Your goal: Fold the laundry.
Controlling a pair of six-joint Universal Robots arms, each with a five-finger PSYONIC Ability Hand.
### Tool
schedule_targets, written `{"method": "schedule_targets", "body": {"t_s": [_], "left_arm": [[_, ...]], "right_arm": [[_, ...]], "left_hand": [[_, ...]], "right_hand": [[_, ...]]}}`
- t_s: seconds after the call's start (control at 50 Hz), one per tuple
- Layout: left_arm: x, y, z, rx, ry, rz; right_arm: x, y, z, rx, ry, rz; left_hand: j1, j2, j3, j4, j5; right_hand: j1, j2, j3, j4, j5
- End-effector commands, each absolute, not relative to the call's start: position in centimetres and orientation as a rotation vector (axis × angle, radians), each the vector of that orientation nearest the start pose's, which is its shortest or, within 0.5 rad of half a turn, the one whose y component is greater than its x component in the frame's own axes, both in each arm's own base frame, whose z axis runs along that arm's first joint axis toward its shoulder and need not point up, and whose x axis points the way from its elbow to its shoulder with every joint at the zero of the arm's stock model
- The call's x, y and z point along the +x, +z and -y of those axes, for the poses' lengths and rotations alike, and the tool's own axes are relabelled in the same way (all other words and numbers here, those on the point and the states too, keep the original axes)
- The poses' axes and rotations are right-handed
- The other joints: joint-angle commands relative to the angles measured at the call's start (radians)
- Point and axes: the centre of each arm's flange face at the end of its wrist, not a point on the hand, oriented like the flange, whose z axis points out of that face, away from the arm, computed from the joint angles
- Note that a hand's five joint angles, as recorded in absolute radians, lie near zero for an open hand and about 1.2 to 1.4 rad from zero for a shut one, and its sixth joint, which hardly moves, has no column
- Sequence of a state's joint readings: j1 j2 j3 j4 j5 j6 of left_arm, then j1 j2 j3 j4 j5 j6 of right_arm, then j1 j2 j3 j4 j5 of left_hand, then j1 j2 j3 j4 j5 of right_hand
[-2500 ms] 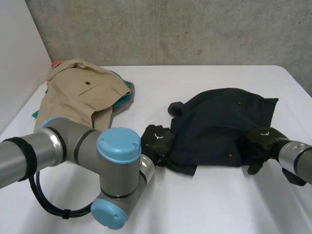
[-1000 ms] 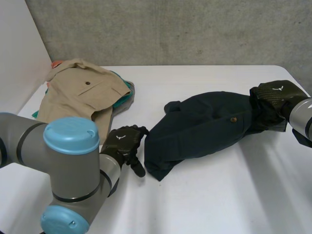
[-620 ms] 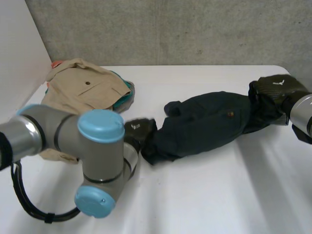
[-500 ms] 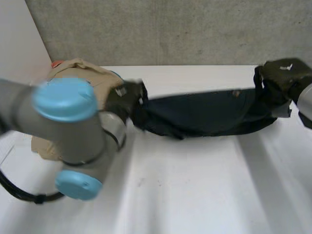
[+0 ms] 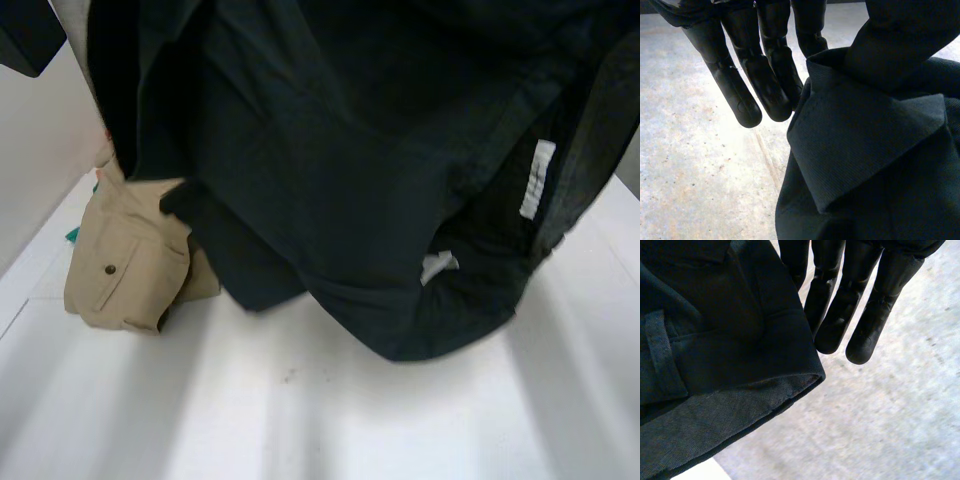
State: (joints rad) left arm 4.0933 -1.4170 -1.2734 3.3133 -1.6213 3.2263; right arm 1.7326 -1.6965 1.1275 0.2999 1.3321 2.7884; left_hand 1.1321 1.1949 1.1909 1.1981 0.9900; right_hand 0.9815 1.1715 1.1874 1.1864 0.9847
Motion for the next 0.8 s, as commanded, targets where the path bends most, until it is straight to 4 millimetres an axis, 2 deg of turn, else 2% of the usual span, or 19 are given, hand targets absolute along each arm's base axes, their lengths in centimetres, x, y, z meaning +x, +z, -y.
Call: {"method": "schedule_targets", "body": {"t_s": [0.02,0.06,0.08,0.12,0.14,0.18,0.2,0.22,0.24,0.28,0.3,0.32,0.34,0.4,0.5,0.58,0.64,0.72,0.8], "left_arm": [[-29.0,42.4,19.7,0.581,-2.999,-1.821],[-29.8,40.9,21.1,0.605,-2.945,-1.879],[-30.7,39.0,22.4,0.642,-2.886,-1.937],[-31.5,37.3,23.7,0.679,-2.834,-1.980],[-32.5,35.0,25.0,0.726,-2.765,-2.035],[-33.5,32.6,26.6,0.766,-2.698,-2.073],[-33.9,31.9,27.2,0.778,-2.681,-2.078],[-34.7,30.2,28.8,0.794,-2.655,-2.077],[-35.2,29.2,29.8,0.803,-2.640,-2.071],[-36.4,27.3,32.0,0.817,-2.636,-2.033],[-36.8,26.8,32.7,0.817,-2.642,-2.014],[-37.3,26.2,34.2,0.789,-2.661,-1.975],[-37.4,26.2,35.0,0.766,-2.677,-1.953],[-37.7,26.8,36.0,0.736,-2.722,-1.903],[-37.4,27.6,35.1,0.729,-2.734,-1.918],[-36.3,28.2,33.2,0.748,-2.695,-1.961],[-35.0,28.7,30.9,0.770,-2.653,-2.006],[-33.5,27.9,27.9,0.823,-2.568,-2.091],[-32.1,26.1,23.0,0.939,-2.418,-2.240]], "right_arm": [[20.4,39.8,26.9,-0.847,-2.227,-1.950],[20.7,37.4,28.8,-0.855,-2.143,-2.023],[20.9,36.6,29.4,-0.857,-2.115,-2.045],[21.3,34.2,30.9,-0.871,-2.035,-2.101],[22.1,32.3,32.0,-0.886,-1.979,-2.134],[22.8,30.5,33.1,-0.895,-1.942,-2.163],[23.4,28.6,34.5,-0.887,-1.928,-2.199],[23.7,27.9,35.1,-0.881,-1.937,-2.207],[23.9,26.1,37.0,-0.845,-1.976,-2.243],[24.0,25.0,38.5,-0.791,-2.032,-2.252],[24.2,23.7,40.3,-0.725,-2.123,-2.237],[24.4,23.3,40.8,-0.702,-2.160,-2.222],[24.6,22.9,41.3,-0.686,-2.190,-2.212],[25.1,21.9,42.4,-0.639,-2.296,-2.158],[25.3,22.8,41.4,-0.634,-2.294,-2.142],[24.8,25.9,38.7,-0.665,-2.304,-2.095],[24.9,26.4,36.9,-0.755,-2.238,-2.071],[24.8,25.7,32.8,-0.950,-1.944,-2.117],[24.1,26.9,28.3,-1.063,-1.701,-2.147]], "left_hand": [[0.264,0.201,0.205,0.198,0.232],[0.264,0.201,0.205,0.198,0.232],[0.264,0.201,0.205,0.198,0.232],[0.264,0.201,0.205,0.198,0.232],[0.264,0.201,0.205,0.198,0.232],[0.264,0.201,0.205,0.198,0.232],[0.264,0.201,0.205,0.198,0.232],[0.264,0.201,0.205,0.198,0.232],[0.233,0.170,0.174,0.167,0.200],[-0.075,-0.138,-0.134,-0.141,-0.107],[-0.277,-0.339,-0.335,-0.343,-0.309],[-0.729,-0.792,-0.788,-0.795,-0.762],[-0.958,-1.020,-1.016,-1.024,-0.990],[-0.953,-1.016,-1.012,-1.020,-0.986],[-0.933,-0.996,-0.992,-0.999,-0.966],[-0.927,-0.990,-0.986,-0.993,-0.960],[-0.895,-0.958,-0.954,-0.961,-0.928],[-0.843,-0.905,-0.901,-0.909,-0.875],[-0.579,-0.641,-0.638,-0.645,-0.611]], "right_hand": [[0.415,0.225,0.209,0.210,0.237],[0.415,0.225,0.209,0.210,0.237],[0.415,0.225,0.209,0.210,0.237],[0.415,0.225,0.209,0.210,0.237],[0.415,0.225,0.209,0.210,0.237],[0.415,0.225,0.209,0.210,0.237],[0.415,0.225,0.209,0.210,0.237],[0.415,0.225,0.209,0.210,0.237],[0.415,0.225,0.209,0.210,0.237],[0.415,0.225,0.209,0.210,0.237],[-0.192,-0.382,-0.398,-0.397,-0.369],[-0.561,-0.751,-0.767,-0.766,-0.739],[-0.807,-0.997,-1.013,-1.012,-0.985],[-0.807,-0.997,-1.013,-1.012,-0.985],[-0.807,-0.997,-1.013,-1.012,-0.985],[-0.807,-0.997,-1.013,-1.012,-0.985],[-0.807,-0.997,-1.013,-1.012,-0.985],[-0.807,-0.997,-1.013,-1.012,-0.985],[-0.797,-0.987,-1.003,-1.002,-0.975]]}}
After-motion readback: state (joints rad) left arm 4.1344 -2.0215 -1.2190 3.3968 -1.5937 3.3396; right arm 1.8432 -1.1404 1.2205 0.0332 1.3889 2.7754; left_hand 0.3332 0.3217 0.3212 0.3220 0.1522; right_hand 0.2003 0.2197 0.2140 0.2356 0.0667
